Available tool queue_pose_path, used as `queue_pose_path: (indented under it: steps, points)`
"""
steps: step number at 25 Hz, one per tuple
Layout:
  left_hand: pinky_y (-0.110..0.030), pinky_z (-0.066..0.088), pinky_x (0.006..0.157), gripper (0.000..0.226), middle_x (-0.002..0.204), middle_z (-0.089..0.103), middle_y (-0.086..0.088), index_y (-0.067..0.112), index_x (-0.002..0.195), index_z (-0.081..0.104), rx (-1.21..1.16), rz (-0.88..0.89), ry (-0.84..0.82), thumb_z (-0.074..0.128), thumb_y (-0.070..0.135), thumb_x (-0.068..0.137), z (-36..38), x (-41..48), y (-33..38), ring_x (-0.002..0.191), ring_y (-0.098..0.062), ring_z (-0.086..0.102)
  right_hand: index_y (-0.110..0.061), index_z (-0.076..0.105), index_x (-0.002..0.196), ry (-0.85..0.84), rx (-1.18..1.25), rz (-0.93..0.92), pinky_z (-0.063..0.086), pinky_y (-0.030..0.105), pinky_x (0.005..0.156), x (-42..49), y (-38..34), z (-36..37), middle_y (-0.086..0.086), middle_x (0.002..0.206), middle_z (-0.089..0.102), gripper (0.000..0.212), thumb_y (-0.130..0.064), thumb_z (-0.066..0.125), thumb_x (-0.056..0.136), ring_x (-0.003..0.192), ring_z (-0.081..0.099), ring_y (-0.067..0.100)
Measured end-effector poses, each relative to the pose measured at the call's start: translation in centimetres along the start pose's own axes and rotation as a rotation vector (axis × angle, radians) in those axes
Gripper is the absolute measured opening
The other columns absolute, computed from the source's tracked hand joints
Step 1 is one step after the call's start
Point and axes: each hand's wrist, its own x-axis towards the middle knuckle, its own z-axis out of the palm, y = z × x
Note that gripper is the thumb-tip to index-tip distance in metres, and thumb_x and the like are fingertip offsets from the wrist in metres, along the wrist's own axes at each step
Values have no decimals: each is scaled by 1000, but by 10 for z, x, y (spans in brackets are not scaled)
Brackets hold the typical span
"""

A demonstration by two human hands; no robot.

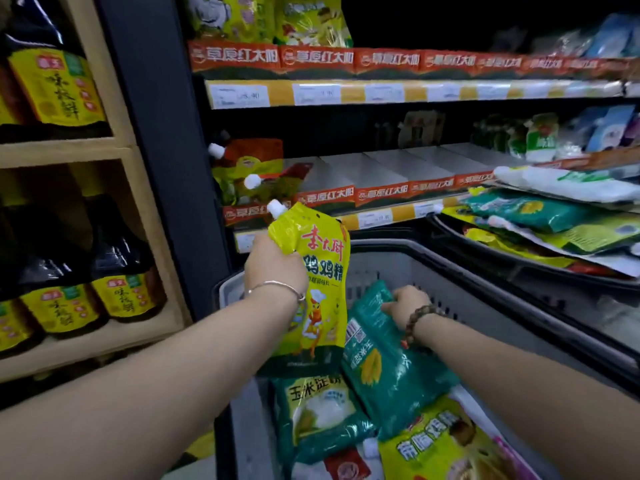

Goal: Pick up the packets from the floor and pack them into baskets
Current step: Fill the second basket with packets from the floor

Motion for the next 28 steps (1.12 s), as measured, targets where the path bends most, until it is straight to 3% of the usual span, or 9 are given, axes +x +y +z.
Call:
queue_pose_path:
  steps: [2,5,9,12,15,19,23,26,28]
  points:
    - [-32,34,73,12,110,60,-19,5,102,50,87,-46,-16,51,8,91,16,1,-4,103,-36,56,-6,64,109,15,-125,22,47,32,85,6,13,18,17,117,63,26,-24,51,95,108,60,30]
    - [-36,40,79,16,114,59,-20,3,105,53,191,-143,-68,48,6,90,41,8,-15,107,-37,55,-6,62,111,13,-343,7,47,34,82,11,26,29,16,117,63,25,-10,42,95,106,62,29]
    - [-40,44,92,31,125,56,-20,0,119,52,326,-366,-105,50,10,89,66,8,-50,117,-37,53,-3,50,122,52,-414,-3,47,34,78,12,26,34,17,118,62,39,8,31,89,104,62,29]
    - [-41,44,92,34,127,55,-20,0,122,50,339,-484,-93,48,15,91,72,3,-73,117,-37,53,-6,36,123,101,-384,-63,48,38,79,11,25,32,20,119,59,36,5,29,90,105,61,32]
    - [-39,45,90,34,125,57,-18,2,121,53,362,-512,-128,48,16,91,76,4,-83,114,-36,55,-9,36,121,108,-453,-184,45,36,78,6,22,29,15,122,53,34,2,36,89,107,57,29]
    - [-39,44,92,32,127,57,-17,2,119,56,354,-530,-149,49,15,91,79,1,-89,116,-34,55,-17,37,133,148,-529,-341,31,38,103,7,20,29,9,135,45,41,-22,45,93,124,42,26]
    - [-39,40,95,37,130,53,-23,-4,121,54,228,-525,-32,39,20,98,77,4,-84,119,-39,51,-23,32,143,-63,-621,-529,17,38,114,14,30,41,2,150,32,46,-40,30,100,137,29,17]
    - [-42,32,105,52,139,43,-24,-3,137,38,235,-646,-99,21,32,102,84,5,-98,128,-38,42,-25,25,147,-177,-629,-460,10,41,116,21,42,38,-4,155,21,46,-35,24,102,142,20,12]
    - [-44,31,105,54,144,34,-21,5,147,17,317,-665,-178,31,26,99,89,-6,-106,131,-37,37,-25,23,148,-189,-632,-459,6,40,116,20,47,35,-5,156,19,45,-33,23,103,142,19,11]
